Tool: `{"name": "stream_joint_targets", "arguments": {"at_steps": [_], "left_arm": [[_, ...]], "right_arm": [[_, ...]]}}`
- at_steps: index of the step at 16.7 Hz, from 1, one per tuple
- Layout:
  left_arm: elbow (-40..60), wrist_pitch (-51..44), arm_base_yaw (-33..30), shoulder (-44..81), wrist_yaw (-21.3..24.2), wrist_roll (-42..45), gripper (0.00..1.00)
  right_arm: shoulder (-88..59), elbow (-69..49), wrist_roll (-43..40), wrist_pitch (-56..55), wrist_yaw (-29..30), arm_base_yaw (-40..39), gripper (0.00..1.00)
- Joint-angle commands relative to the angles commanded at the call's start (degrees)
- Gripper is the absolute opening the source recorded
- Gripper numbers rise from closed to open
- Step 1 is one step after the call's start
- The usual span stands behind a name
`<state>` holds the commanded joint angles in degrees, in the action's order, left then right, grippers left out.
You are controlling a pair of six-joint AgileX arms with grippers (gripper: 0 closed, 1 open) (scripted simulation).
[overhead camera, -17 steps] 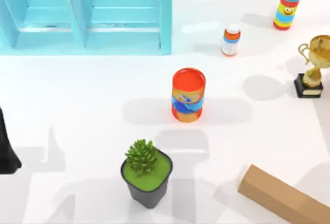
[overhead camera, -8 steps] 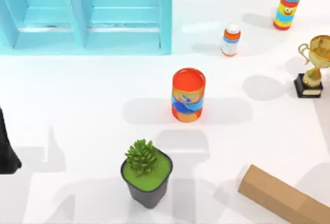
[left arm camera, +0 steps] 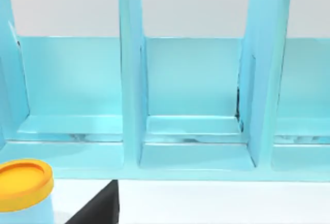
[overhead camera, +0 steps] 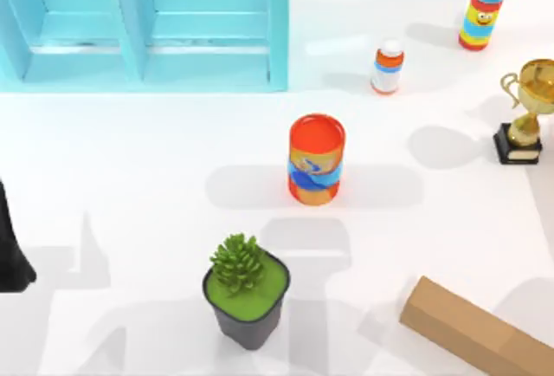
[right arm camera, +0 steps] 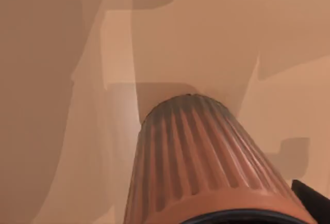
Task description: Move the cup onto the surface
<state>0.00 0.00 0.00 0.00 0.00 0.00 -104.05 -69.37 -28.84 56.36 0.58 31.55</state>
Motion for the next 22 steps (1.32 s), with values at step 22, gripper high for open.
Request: {"name": "stream_joint_targets", "arguments": {"at_steps": [22], "left_arm": [[0.0, 0.0, 0.0, 0.0, 0.0, 0.0, 1.0]], "right_arm": [[10.14, -9.64, 18.53, 19.48, -0.79, -20.41, 0.0]]}}
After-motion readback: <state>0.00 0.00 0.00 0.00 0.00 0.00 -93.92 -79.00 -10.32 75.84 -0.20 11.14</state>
